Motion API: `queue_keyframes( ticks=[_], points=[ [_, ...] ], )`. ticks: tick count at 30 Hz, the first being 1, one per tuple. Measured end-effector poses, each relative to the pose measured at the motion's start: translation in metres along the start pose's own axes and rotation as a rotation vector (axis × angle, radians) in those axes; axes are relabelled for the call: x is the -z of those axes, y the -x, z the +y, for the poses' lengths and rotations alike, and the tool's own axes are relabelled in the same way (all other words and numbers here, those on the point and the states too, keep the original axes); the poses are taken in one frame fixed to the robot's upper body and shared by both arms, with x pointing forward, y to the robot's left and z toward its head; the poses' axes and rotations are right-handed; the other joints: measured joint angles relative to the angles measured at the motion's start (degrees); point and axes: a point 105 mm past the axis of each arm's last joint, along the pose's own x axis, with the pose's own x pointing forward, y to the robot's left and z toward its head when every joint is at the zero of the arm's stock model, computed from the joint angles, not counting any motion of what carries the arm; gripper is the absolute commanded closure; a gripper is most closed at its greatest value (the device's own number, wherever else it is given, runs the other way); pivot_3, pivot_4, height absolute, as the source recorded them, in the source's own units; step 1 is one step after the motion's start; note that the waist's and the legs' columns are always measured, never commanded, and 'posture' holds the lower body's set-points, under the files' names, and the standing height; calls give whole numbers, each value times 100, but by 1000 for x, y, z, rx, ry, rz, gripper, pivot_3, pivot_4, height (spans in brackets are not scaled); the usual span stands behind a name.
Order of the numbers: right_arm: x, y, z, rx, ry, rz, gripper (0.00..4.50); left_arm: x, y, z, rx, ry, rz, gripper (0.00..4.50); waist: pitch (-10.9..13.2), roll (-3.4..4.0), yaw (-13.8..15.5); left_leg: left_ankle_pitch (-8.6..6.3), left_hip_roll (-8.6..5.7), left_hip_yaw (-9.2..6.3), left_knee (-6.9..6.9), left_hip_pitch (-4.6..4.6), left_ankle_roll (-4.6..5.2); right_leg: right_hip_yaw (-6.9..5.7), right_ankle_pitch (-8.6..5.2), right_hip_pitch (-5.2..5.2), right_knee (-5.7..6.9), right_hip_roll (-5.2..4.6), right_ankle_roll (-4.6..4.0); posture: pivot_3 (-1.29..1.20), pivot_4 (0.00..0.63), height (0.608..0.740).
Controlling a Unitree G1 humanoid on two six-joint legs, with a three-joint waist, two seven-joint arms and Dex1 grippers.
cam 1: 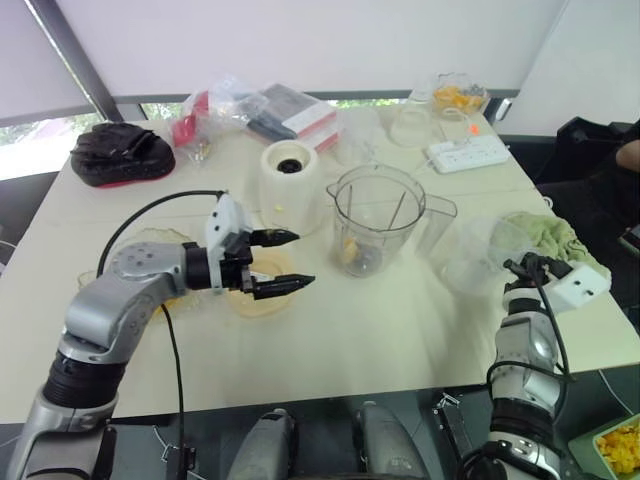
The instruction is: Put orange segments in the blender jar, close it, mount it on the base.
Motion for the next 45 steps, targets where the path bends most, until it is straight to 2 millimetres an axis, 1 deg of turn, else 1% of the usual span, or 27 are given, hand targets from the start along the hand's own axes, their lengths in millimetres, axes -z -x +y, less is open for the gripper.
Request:
queue_keyframes(
  ticks=[8, 11, 13, 17, 23, 25, 26, 29, 31, 38, 41, 45],
  points=[
    [-2, -5, -4, 6, 34, -25, 4426, 0, -1, -1, 4, -18, 2, 269, 0, 0, -1, 0, 0, 1, 0, 0, 0, 0, 0, 0, 0, 0, 0, 0, 150, 740],
    [-1, -5, -1, -15, 57, -34, 4426, 1, -1, -1, 5, -21, 6, 269, 0, 0, -6, 0, 0, 1, 0, 0, 0, 0, 0, 0, 0, 0, 0, 0, 150, 740],
    [2, -1, -1, -27, 85, -37, 4426, 1, -1, -1, 7, -21, 7, 269, 0, 0, -5, 0, 0, 0, -1, 0, 0, 0, 0, 0, 0, 0, 0, 0, 150, 740],
    [10, 12, -8, -47, 138, -18, 4426, 1, -1, -1, 8, -20, 8, 269, -2, -3, -4, 0, 0, 0, 1, 5, 0, 0, 0, 8, -1, 0, 0, 0, 150, 740],
    [14, 19, -8, -62, 152, -5, 4426, 1, -3, -2, 12, -14, -7, 269, -3, -3, -6, -2, 4, -1, -1, 37, 3, 0, 0, 40, -3, 4, 0, 0, 150, 740],
    [15, 20, -8, -62, 154, 1, 3843, 1, -3, -2, 12, -14, -7, 269, -3, -3, -3, -6, 4, -1, -12, 69, 10, 0, 0, 70, -15, 4, 0, 0, 150, 740],
    [19, 21, -9, -63, 159, 23, 3472, 1, -3, -2, 13, -13, -8, 269, -2, -3, 1, -15, 4, -1, -23, 93, 26, 0, 0, 92, -25, 4, -1, 0, 150, 740],
    [32, 25, -11, -60, 166, 76, 1999, 1, -4, -3, 15, -11, -12, 269, 4, 7, 0, -19, 4, 0, -26, 97, 32, 1, -1, 94, -25, 3, -1, 0, 150, 740],
    [32, 25, -12, -56, 171, 79, 923, 1, -4, -3, 15, -11, -13, 269, 4, 8, 0, -18, 4, 0, -26, 97, 31, 1, -1, 94, -26, 3, -1, 0, 150, 740],
    [33, 26, -17, -47, 198, 90, 923, 4, -5, -3, 11, 3, -17, 269, 4, 9, 1, -17, 4, 1, -30, 97, 29, 2, 0, 93, -28, 2, -1, 0, 150, 740],
    [37, 31, -22, -40, 214, 108, 923, 8, -4, -4, 3, 21, -15, 269, 5, 9, 2, -17, 4, 0, -31, 97, 30, 2, -1, 93, -30, 2, -1, 0, 150, 740],
    [40, 36, -29, -29, 227, 130, 923, 9, -5, -4, 0, 23, -15, 269, 5, 9, 4, -18, 4, 0, -31, 97, 31, 2, -1, 93, -30, 2, -1, 0, 150, 740]
  ],
)
